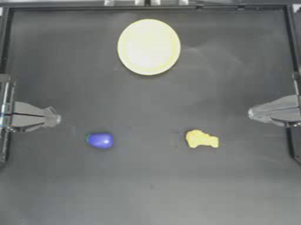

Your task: Put brown chicken wing on plate

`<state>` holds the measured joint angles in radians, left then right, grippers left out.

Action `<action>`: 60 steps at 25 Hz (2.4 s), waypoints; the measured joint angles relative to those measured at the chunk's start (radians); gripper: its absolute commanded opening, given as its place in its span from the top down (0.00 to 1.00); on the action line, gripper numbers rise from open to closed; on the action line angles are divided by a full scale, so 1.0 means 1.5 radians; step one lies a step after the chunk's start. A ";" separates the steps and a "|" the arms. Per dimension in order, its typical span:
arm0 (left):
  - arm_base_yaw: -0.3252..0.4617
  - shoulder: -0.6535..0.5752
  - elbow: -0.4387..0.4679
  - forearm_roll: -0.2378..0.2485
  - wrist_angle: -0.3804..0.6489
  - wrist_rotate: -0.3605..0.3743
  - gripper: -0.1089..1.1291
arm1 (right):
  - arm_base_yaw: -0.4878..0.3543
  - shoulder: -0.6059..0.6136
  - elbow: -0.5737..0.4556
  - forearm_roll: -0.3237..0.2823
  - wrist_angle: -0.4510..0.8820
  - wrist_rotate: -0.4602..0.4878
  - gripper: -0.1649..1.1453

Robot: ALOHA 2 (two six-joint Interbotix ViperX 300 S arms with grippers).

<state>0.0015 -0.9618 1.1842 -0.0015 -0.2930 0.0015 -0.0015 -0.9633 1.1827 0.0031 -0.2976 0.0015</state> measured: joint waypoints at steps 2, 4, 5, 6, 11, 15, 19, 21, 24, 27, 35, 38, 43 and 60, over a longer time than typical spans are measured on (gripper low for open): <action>-0.001 -0.001 0.005 -0.001 0.000 0.001 0.91 | 0.000 -0.003 0.008 -0.001 0.000 0.000 0.87; -0.001 -0.003 0.008 -0.001 0.000 0.002 0.87 | -0.002 -0.002 0.016 -0.001 -0.001 0.000 0.82; -0.001 -0.005 0.007 -0.001 0.000 0.002 0.84 | -0.003 -0.003 0.017 -0.001 0.000 -0.001 0.79; -0.001 -0.006 0.007 -0.001 0.000 0.003 0.81 | -0.003 -0.003 0.016 -0.001 -0.001 -0.001 0.76; 0.006 -0.008 0.007 -0.001 -0.003 0.004 0.42 | -0.010 -0.002 0.016 -0.008 0.003 -0.005 0.48; 0.006 -0.008 0.007 -0.001 -0.003 0.004 0.05 | -0.014 -0.002 0.016 -0.028 0.003 -0.006 0.06; 0.006 -0.008 0.007 -0.001 0.001 0.003 0.12 | -0.015 -0.002 0.016 -0.040 0.005 -0.006 0.13; 0.006 -0.007 0.008 -0.001 0.006 0.003 0.12 | -0.020 -0.002 0.016 -0.040 0.017 -0.006 0.13; 0.008 -0.008 0.008 -0.001 0.017 0.004 0.08 | -0.040 0.002 0.003 -0.024 0.077 -0.002 0.12; 0.014 -0.008 0.007 -0.001 0.024 0.004 0.08 | -0.070 0.025 -0.030 -0.001 0.185 0.001 0.12; 0.030 -0.007 0.008 -0.002 0.037 0.003 0.08 | -0.100 0.177 -0.152 0.010 0.430 0.001 0.12; 0.031 -0.008 0.007 -0.001 0.040 0.002 0.08 | -0.102 0.259 -0.205 0.009 0.500 0.001 0.12; 0.031 -0.008 0.007 -0.002 0.052 0.000 0.08 | -0.097 0.367 -0.265 0.007 0.578 0.000 0.12; 0.040 -0.007 -0.006 -0.002 0.079 0.000 0.08 | -0.055 0.531 -0.282 0.004 0.539 0.017 0.12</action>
<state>0.0614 -0.9725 1.1750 -0.0046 -0.1749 0.0015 -0.0844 -0.1672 0.7593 0.0092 0.5108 0.0276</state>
